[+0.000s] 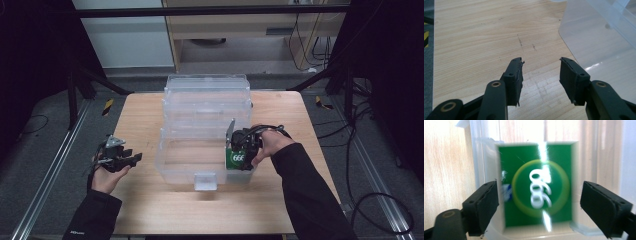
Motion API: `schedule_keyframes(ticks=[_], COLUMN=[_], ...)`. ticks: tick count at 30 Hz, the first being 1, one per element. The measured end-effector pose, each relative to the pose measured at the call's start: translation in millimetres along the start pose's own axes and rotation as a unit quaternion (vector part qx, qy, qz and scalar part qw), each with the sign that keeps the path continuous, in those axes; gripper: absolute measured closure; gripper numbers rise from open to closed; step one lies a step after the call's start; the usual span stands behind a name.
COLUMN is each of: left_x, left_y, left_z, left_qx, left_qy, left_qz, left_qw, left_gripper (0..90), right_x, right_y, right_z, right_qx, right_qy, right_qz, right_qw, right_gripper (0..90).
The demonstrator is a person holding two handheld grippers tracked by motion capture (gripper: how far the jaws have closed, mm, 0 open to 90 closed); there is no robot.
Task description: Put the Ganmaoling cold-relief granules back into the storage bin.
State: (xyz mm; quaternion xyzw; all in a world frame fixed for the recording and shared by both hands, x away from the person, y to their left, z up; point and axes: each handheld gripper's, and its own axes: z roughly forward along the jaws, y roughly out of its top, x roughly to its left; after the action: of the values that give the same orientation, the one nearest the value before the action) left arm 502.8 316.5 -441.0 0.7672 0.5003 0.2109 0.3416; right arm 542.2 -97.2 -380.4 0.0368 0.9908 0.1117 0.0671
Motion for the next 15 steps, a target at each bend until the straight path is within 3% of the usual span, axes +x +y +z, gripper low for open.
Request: schedule_keyframes(ticks=[5,9,15], left_x=[0.0,0.5,1.4], left_y=[0.1,0.4,0.5], left_z=[-0.5,-2.8,-5.2], left_qx=[-0.003,-0.005,-0.013], left_qy=[0.000,0.002,0.001], left_qz=[-0.002,-0.001,-0.002], left_qw=[1.0000,1.0000,0.9999], left_gripper=[52.0,51.9,51.9], right_x=[-0.7,3.2,10.0], right_y=[-3.4,-7.2,-7.0], right_z=[-11.5,-21.6,-33.4], right_qx=[-0.013,-0.030,-0.049], right_qy=[-0.009,-0.035,-0.052], right_qz=[0.017,0.029,0.042], right_qw=[0.9997,0.9985,0.9966], right_gripper=[19.0,25.0,31.4])
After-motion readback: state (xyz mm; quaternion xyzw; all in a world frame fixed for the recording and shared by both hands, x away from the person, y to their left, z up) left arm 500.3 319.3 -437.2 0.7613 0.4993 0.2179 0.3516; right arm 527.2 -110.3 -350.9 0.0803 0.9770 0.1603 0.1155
